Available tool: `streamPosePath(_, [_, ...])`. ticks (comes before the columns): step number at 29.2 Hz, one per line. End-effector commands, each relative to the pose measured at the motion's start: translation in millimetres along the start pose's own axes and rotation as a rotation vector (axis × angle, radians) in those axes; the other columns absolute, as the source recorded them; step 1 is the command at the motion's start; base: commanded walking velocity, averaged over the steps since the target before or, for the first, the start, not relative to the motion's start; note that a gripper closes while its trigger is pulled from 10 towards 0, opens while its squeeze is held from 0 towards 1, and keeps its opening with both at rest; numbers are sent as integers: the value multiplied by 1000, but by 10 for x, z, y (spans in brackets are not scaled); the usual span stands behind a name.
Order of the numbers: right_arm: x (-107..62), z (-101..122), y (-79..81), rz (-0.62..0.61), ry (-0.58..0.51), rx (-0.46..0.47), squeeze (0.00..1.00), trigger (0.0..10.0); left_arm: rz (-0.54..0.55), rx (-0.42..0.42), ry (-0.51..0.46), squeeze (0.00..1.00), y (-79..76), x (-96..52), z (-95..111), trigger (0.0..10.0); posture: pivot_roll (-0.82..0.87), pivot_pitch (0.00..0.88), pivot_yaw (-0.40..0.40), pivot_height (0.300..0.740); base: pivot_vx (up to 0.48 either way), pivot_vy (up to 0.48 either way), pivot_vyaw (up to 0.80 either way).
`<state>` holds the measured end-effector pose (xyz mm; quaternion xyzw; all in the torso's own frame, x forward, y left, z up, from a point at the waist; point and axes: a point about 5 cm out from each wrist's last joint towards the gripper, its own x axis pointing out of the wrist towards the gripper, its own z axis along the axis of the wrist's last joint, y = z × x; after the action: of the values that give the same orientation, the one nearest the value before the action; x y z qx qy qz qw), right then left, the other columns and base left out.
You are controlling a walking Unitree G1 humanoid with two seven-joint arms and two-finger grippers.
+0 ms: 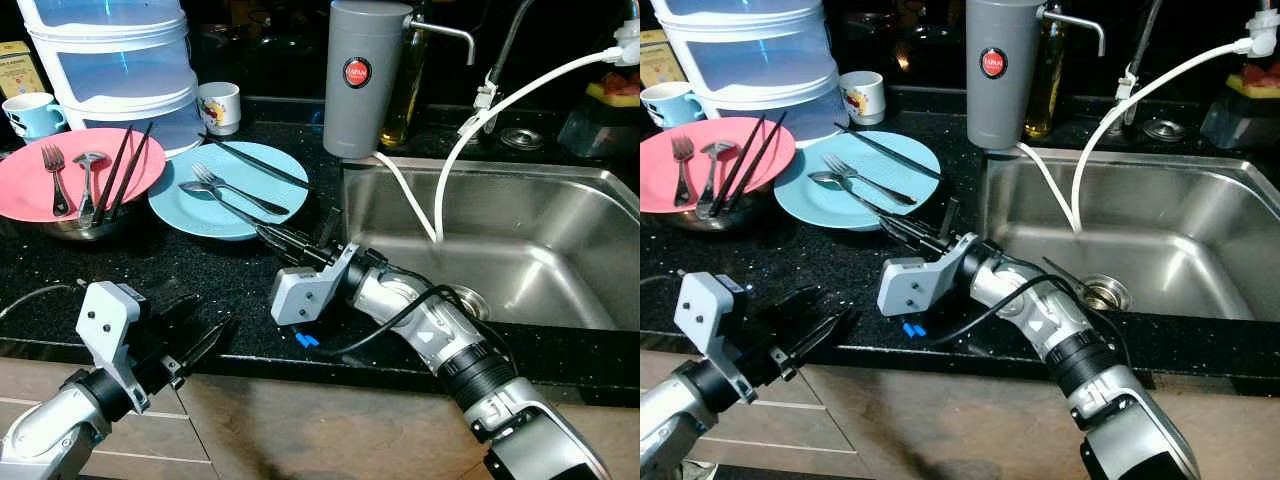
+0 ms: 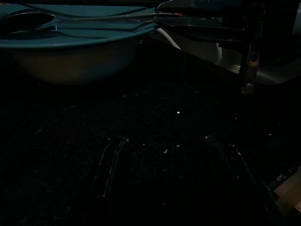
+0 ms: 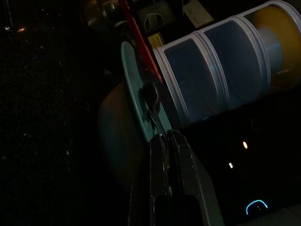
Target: Kitchen organization
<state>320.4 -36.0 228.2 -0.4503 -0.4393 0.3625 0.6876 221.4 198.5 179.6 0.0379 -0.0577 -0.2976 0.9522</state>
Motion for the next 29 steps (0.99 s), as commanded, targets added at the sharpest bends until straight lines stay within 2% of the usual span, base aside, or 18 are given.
streamPosePath(1, [-13,-16,9,11,4,-2,0,4824,-18,-10,14,0,-15,40,-40,10000,84,77,7,740,0,0,0])
streamPosePath(2, [-17,-20,9,12,6,-3,0,5490,-18,-10,15,0,-16,41,-41,10000,84,78,7,740,0,0,0])
streamPosePath(4, [-24,-27,-3,-3,8,6,0,5882,-18,-10,15,0,-17,43,-42,10000,84,79,8,740,0,0,0])
streamPosePath(6, [-29,-32,-16,-18,10,19,0,5922,-19,-10,15,0,-18,44,-43,10000,84,79,8,740,0,0,0])
streamPosePath(9, [-36,-41,-110,-116,9,111,0,5725,-20,-11,14,0,-19,46,-44,10000,84,81,8,740,0,0,0])
streamPosePath(11, [-38,-43,-209,-207,1,183,0,2784,-20,-11,15,0,-18,48,-44,10000,85,82,8,740,0,0,0])
streamPosePath(13, [-40,-45,-246,-239,-3,207,0,2784,-20,-11,15,0,-17,48,-44,10000,85,82,8,740,0,0,0])
streamPosePath(14, [-41,-55,-307,-289,-3,241,0,1843,-20,-10,16,0,-17,47,-45,10000,85,82,8,740,0,0,0])
streamPosePath(16, [-42,-73,-411,-359,-1,287,0,1843,-20,-10,16,0,-15,47,-44,10000,85,82,9,740,0,0,0])
streamPosePath(17, [-42,-73,-411,-359,-1,287,0,1843,-20,-10,16,0,-15,47,-44,10000,85,82,9,740,0,0,0])
streamPosePath(19, [-56,-101,-560,-462,-3,356,0,1059,-20,-9,16,0,-13,48,-43,10000,85,82,9,740,0,0,0])
streamPosePath(21, [-68,-116,-618,-505,-3,386,0,941,-20,-9,16,0,-12,49,-42,10000,85,82,9,740,0,0,0])
streamPosePath(22, [-128,-190,-763,-589,18,430,0,471,-20,-9,14,0,-13,53,-39,10000,88,80,8,740,0,0,0])
streamPosePath(23, [-183,-261,-818,-602,49,426,0,3490,-20,-9,13,0,-12,56,-37,10000,88,80,8,740,0,0,0])
streamPosePath(25, [-221,-307,-851,-607,71,420,0,3490,-19,-10,12,0,-12,58,-35,10000,88,80,8,740,0,0,0])
streamPosePath(27, [-371,-479,-897,-539,149,432,0,4863,-22,-12,9,0,-21,62,-34,10000,84,83,9,740,0,0,0])
streamPosePath(28, [-371,-479,-897,-539,149,432,0,4863,-22,-12,9,0,-21,62,-34,10000,84,83,9,740,0,0,0])
streamPosePath(29, [-458,-560,-925,-508,181,471,0,5412,-24,-13,9,0,-28,64,-35,10000,83,84,10,740,0,0,0])
